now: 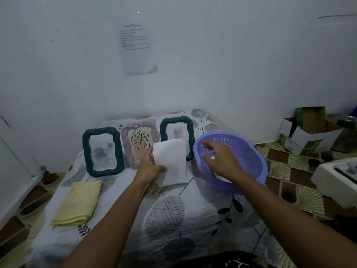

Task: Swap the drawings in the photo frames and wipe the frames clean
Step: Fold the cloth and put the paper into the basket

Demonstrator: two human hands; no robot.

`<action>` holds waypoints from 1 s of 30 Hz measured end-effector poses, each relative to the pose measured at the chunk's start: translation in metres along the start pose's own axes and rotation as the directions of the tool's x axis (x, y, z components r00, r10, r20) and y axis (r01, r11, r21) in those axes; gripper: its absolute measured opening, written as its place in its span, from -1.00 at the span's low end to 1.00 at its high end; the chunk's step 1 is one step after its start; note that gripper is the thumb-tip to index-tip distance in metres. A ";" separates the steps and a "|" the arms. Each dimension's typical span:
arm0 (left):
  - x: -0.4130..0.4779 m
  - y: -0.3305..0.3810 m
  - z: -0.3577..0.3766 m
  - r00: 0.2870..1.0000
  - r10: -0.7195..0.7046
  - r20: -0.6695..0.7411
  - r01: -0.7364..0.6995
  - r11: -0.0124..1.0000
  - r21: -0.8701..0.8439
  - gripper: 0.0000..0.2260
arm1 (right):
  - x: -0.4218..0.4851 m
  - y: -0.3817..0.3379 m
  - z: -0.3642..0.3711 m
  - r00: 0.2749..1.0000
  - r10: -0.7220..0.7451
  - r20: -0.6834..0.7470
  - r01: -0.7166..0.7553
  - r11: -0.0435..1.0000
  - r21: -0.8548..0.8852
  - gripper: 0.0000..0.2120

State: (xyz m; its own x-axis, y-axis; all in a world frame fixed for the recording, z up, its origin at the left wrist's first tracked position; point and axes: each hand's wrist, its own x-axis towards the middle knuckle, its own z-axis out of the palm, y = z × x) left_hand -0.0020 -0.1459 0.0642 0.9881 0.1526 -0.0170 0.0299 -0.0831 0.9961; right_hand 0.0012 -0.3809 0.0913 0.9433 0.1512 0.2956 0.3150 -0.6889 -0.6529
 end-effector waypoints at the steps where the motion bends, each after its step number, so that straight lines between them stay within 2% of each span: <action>1: -0.003 0.002 -0.001 1.000 0.016 0.005 -0.016 1.000 0.000 -0.25 | 0.000 -0.016 0.015 0.999 0.023 0.035 -0.027 0.993 0.114 -0.56; 3: -0.009 0.002 -0.004 0.999 0.043 0.026 -0.043 0.999 -0.013 -0.34 | -0.001 -0.041 0.045 0.995 0.081 0.056 -0.093 0.960 0.265 -0.55; 7: -0.019 -0.012 -0.012 0.997 0.071 0.032 -0.073 0.996 0.054 -0.54 | -0.009 -0.062 0.089 0.977 0.214 0.021 -0.203 0.884 0.421 -0.64; 10: -0.026 -0.034 -0.019 0.999 0.038 0.014 -0.038 0.998 0.053 -0.51 | -0.021 -0.055 0.115 0.969 0.243 0.041 -0.233 0.855 0.463 -0.66; 15: -0.029 -0.063 -0.025 0.995 0.096 -0.003 -0.096 0.991 0.091 -0.68 | -0.023 -0.047 0.133 0.970 0.241 0.017 -0.221 0.858 0.463 -0.72; 17: -0.029 -0.062 -0.025 0.979 0.175 -0.101 -0.158 0.975 0.155 -0.73 | -0.021 -0.048 0.134 0.964 0.267 -0.008 -0.235 0.862 0.448 -0.78; 19: -0.030 -0.056 -0.026 0.902 0.333 -0.276 -0.239 0.916 0.323 -0.74 | -0.019 -0.049 0.133 0.955 0.294 -0.033 -0.245 0.849 0.468 -0.80; 20: -0.032 -0.051 -0.026 0.866 0.398 -0.302 -0.269 0.881 0.390 -0.75 | -0.019 -0.051 0.132 0.956 0.292 -0.032 -0.242 0.845 0.477 -0.80; 21: -0.033 -0.047 -0.025 0.859 0.435 -0.268 -0.302 0.856 0.421 -0.77 | -0.019 -0.054 0.130 0.961 0.277 -0.004 -0.238 0.835 0.496 -0.80; 22: -0.035 -0.043 -0.024 0.886 0.425 -0.187 -0.328 0.858 0.395 -0.77 | -0.020 -0.057 0.127 0.967 0.247 0.057 -0.238 0.810 0.536 -0.79; 24: -0.040 -0.037 -0.022 0.945 0.328 0.002 -0.320 0.919 0.231 -0.74 | -0.021 -0.061 0.122 0.962 0.145 0.233 -0.267 0.697 0.666 -0.67; 25: -0.042 -0.035 -0.023 0.953 0.298 0.053 -0.302 0.941 0.155 -0.72 | -0.021 -0.061 0.121 0.948 0.102 0.300 -0.292 0.646 0.705 -0.56; 27: -0.042 -0.033 -0.026 0.961 0.273 0.051 -0.277 0.956 0.098 -0.72 | -0.020 -0.061 0.118 0.929 0.055 0.366 -0.317 0.631 0.709 -0.41; 30: -0.037 -0.035 -0.031 0.967 0.244 -0.078 -0.229 0.960 0.161 -0.83 | -0.022 -0.061 0.113 0.938 0.040 0.345 -0.273 0.700 0.659 -0.41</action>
State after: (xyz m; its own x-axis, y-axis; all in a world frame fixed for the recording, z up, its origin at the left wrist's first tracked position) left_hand -0.0440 -0.1182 0.0325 0.9508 0.2040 0.2330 -0.1731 -0.2736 0.9461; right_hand -0.0265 -0.2621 0.0462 0.9334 0.3587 0.0101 0.0325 -0.0563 -0.9979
